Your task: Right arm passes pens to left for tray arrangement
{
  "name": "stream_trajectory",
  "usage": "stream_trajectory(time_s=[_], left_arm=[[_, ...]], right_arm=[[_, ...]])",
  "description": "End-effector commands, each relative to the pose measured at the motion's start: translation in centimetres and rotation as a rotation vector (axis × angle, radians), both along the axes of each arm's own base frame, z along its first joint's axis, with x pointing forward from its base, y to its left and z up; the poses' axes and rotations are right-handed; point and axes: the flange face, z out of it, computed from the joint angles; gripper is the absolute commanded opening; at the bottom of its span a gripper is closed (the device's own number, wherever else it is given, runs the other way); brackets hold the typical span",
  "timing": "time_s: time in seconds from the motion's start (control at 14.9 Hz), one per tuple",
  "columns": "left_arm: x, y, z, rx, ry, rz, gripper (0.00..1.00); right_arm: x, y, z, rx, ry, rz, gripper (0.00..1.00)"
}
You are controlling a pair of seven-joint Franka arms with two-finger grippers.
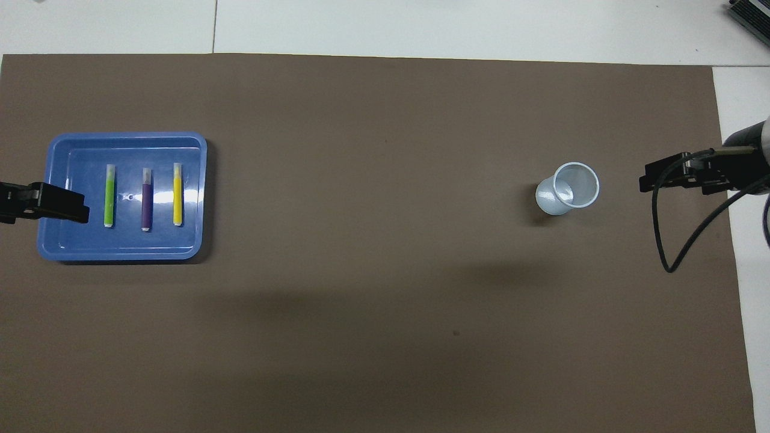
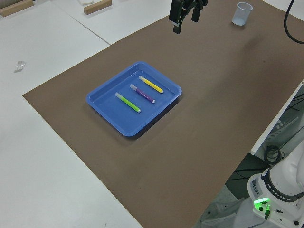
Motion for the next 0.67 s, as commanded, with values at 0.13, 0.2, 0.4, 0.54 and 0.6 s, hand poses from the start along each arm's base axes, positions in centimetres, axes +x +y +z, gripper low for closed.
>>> stream_trajectory(time_s=[0.13, 0.2, 0.4, 0.54, 0.6], left_arm=[[-0.7, -0.07, 0.02, 0.003, -0.02, 0.006, 1.0], [-0.7, -0.07, 0.02, 0.003, -0.02, 0.006, 1.0], [-0.7, -0.07, 0.02, 0.003, -0.02, 0.006, 1.0], [-0.75, -0.07, 0.03, 0.004, -0.02, 0.006, 1.0], [-0.75, -0.07, 0.03, 0.004, -0.02, 0.006, 1.0]], right_arm=[[-1.06, 0.08, 0.15, -0.019, 0.025, 0.014, 1.0], [-1.11, 0.25, 0.11, -0.019, 0.03, 0.017, 1.0], [-1.2, 0.43, 0.05, -0.018, 0.038, 0.021, 1.0], [-1.14, 0.86, 0.09, -0.019, 0.033, 0.027, 1.0], [-1.2, 0.95, 0.05, -0.019, 0.038, 0.028, 1.0]])
